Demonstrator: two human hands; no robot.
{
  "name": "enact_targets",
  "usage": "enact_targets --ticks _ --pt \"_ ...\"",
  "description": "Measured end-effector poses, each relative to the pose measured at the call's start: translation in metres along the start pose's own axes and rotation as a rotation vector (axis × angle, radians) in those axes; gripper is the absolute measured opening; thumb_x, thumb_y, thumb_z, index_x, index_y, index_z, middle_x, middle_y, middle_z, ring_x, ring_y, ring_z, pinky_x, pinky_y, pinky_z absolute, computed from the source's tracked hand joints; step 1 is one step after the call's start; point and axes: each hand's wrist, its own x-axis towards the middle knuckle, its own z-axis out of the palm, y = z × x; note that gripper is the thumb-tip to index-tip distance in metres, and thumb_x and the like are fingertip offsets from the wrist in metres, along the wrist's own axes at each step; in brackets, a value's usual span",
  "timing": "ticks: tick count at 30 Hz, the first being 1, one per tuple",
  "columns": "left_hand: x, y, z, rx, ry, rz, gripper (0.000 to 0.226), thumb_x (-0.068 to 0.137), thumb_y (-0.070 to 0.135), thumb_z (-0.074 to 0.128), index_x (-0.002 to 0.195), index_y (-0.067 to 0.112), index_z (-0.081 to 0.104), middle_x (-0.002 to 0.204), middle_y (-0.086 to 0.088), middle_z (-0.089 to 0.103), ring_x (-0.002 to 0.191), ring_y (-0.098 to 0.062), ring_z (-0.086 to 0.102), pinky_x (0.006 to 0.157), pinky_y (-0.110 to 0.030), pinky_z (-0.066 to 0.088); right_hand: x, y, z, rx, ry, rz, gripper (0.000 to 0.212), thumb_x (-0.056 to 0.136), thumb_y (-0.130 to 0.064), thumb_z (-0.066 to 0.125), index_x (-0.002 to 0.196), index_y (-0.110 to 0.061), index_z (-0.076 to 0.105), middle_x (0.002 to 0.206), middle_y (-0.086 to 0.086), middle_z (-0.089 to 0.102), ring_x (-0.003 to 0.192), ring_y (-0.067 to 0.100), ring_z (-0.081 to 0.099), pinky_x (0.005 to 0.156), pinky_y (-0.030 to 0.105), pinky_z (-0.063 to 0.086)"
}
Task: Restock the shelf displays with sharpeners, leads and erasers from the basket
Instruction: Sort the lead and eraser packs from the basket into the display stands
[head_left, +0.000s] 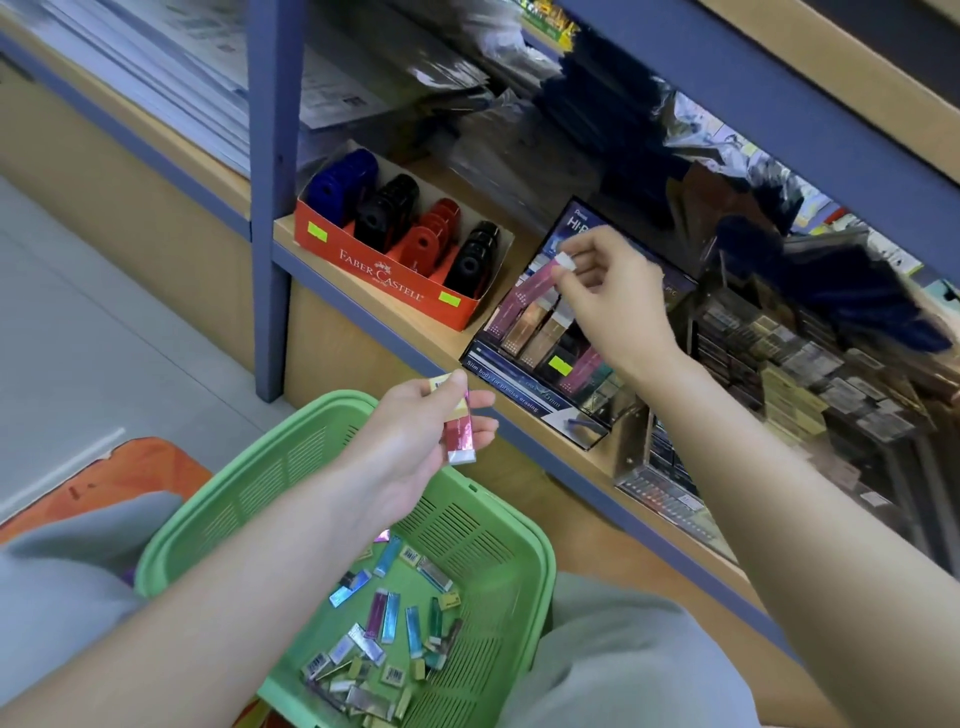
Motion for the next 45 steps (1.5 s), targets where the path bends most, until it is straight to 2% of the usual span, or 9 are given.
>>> enact_targets --ticks 6,12,17,21,25,29,34,37,45 --pt "-0.001 0.005 -0.001 -0.015 0.014 -0.008 0.021 0.096 0.020 0.049 0.110 0.005 0.052 0.102 -0.017 0.058 0.084 -0.020 0.066 0.077 -0.032 0.057 0.006 0.003 0.014 -0.124 -0.138 -0.024 0.012 0.089 -0.013 0.063 0.096 -0.021 0.058 0.080 -0.011 0.055 0.071 -0.003 0.053 0.063 0.007 0.040" --pt "0.000 0.011 -0.004 -0.052 0.053 -0.013 0.009 0.095 0.016 0.051 0.091 0.008 0.052 0.105 -0.016 0.055 0.092 -0.022 0.063 0.084 -0.041 0.055 0.014 0.005 0.033 -0.234 -0.160 0.001 0.015 0.083 -0.013 0.071 0.096 -0.018 0.064 0.088 -0.004 0.059 0.079 0.012 0.056 0.076 0.036 0.054" --pt "0.002 0.014 -0.006 -0.081 0.102 0.015 0.008 0.096 0.011 0.051 0.094 0.003 0.053 0.107 -0.014 0.053 0.092 -0.021 0.064 0.081 -0.041 0.056 0.000 -0.008 0.032 -0.293 -0.082 -0.081 0.017 0.093 -0.018 0.058 0.109 -0.014 0.059 0.102 -0.003 0.055 0.088 0.009 0.052 0.079 0.025 0.046" --pt "0.005 0.015 -0.010 -0.087 0.142 0.046 0.010 0.098 0.007 0.048 0.098 -0.001 0.054 0.102 -0.015 0.056 0.088 -0.021 0.065 0.081 -0.039 0.056 -0.038 -0.034 0.027 -0.013 -0.228 0.044 0.010 0.097 -0.024 0.051 0.096 -0.018 0.060 0.079 -0.012 0.058 0.069 0.001 0.054 0.065 0.012 0.044" --pt "0.005 0.015 -0.012 -0.093 0.198 0.092 0.017 0.099 0.009 0.045 0.111 0.000 0.054 0.097 -0.014 0.062 0.092 -0.020 0.064 0.090 -0.037 0.053 -0.073 -0.051 0.029 0.249 -0.472 0.288 0.015 0.092 -0.031 0.060 0.098 -0.017 0.057 0.077 -0.004 0.068 0.066 0.012 0.066 0.070 0.031 0.058" --pt "0.003 0.013 -0.012 -0.087 0.201 0.114 0.016 0.099 0.009 0.045 0.112 0.004 0.052 0.097 -0.013 0.064 0.091 -0.020 0.066 0.088 -0.037 0.054 -0.091 -0.057 0.034 0.533 -0.609 0.478 0.021 0.089 -0.019 0.065 0.104 -0.011 0.052 0.080 0.003 0.067 0.065 0.012 0.067 0.068 0.028 0.059" --pt "-0.002 0.012 -0.011 -0.103 0.098 0.117 0.012 0.095 0.007 0.050 0.106 0.004 0.054 0.102 -0.014 0.067 0.093 -0.020 0.069 0.083 -0.030 0.055 -0.092 -0.046 0.028 0.485 -0.432 0.416 0.002 0.093 -0.012 0.059 0.093 -0.015 0.058 0.080 0.001 0.065 0.073 0.014 0.068 0.071 0.023 0.057" --pt "-0.003 0.013 -0.012 -0.051 0.046 0.130 0.013 0.094 0.009 0.051 0.106 0.005 0.053 0.104 -0.011 0.068 0.087 -0.017 0.071 0.075 -0.025 0.058 -0.077 -0.035 0.014 0.472 -0.225 0.402 0.007 0.095 -0.017 0.055 0.091 -0.018 0.061 0.084 0.002 0.068 0.078 0.015 0.070 0.080 0.035 0.058" --pt "-0.006 0.014 -0.017 0.164 0.060 0.163 0.015 0.090 0.012 0.058 0.103 0.017 0.063 0.105 -0.007 0.058 0.072 -0.010 0.064 0.067 -0.020 0.057 -0.022 -0.013 -0.008 0.100 0.046 0.175 0.005 0.094 -0.018 0.058 0.091 -0.022 0.060 0.080 -0.004 0.066 0.083 0.015 0.067 0.079 0.023 0.054"
